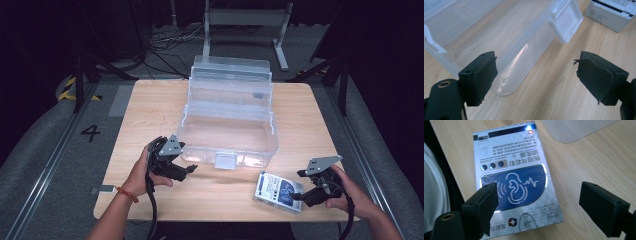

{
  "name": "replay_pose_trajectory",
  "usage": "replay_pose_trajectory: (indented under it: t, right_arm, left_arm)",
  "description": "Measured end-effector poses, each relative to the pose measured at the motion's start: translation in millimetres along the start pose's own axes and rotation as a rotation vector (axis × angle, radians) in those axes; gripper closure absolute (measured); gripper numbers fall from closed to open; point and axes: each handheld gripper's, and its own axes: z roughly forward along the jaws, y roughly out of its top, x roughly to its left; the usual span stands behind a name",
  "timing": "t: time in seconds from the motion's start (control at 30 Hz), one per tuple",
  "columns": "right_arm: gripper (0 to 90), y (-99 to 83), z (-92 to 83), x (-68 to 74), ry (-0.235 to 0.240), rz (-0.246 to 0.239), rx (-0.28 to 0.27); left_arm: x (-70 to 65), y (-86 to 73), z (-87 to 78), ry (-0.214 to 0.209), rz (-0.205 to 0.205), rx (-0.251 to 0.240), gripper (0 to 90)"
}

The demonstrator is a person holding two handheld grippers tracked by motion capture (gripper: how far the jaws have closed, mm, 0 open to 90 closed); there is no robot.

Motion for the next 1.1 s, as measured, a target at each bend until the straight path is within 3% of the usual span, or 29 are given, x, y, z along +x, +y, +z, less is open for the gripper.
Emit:
replay_pose_trajectory:
  t: [0.03,0.1,0.27,0.37,0.57,0.87,1.1]
  right_arm:
    - [16.7,0.0,0.0,0.0,0.0,0.0,0.0]
    - [16.9,8.8,4.6,7.2,0.002,-0.058,0.06]
    - [16.7,19.6,10.6,12.3,0.037,-0.084,0.105]
    - [17.1,24.0,15.2,14.3,0.053,-0.103,0.142]
    - [15.3,29.2,21.9,15.7,0.043,-0.117,0.194]
    - [15.9,38.9,27.5,14.1,0.039,-0.132,0.217]
    - [10.8,46.1,36.3,13.7,0.098,-0.138,0.24]
  left_arm:
    - [-0.3,2.1,0.8,0.001,0.006,0.0,16.4]
    - [-2.1,8.3,3.5,-0.007,0.014,-0.002,16.3]
    - [-2.5,19.2,10.3,-0.028,0.039,0.013,16.2]
    - [-2.4,23.1,14.3,-0.033,0.035,0.012,16.2]
    - [-1.6,27.7,20.5,-0.048,0.036,0.025,16.5]
    - [1.7,29.4,28.3,-0.068,0.039,0.041,16.4]
    - [2.1,30.1,32.1,-0.088,0.037,0.054,16.6]
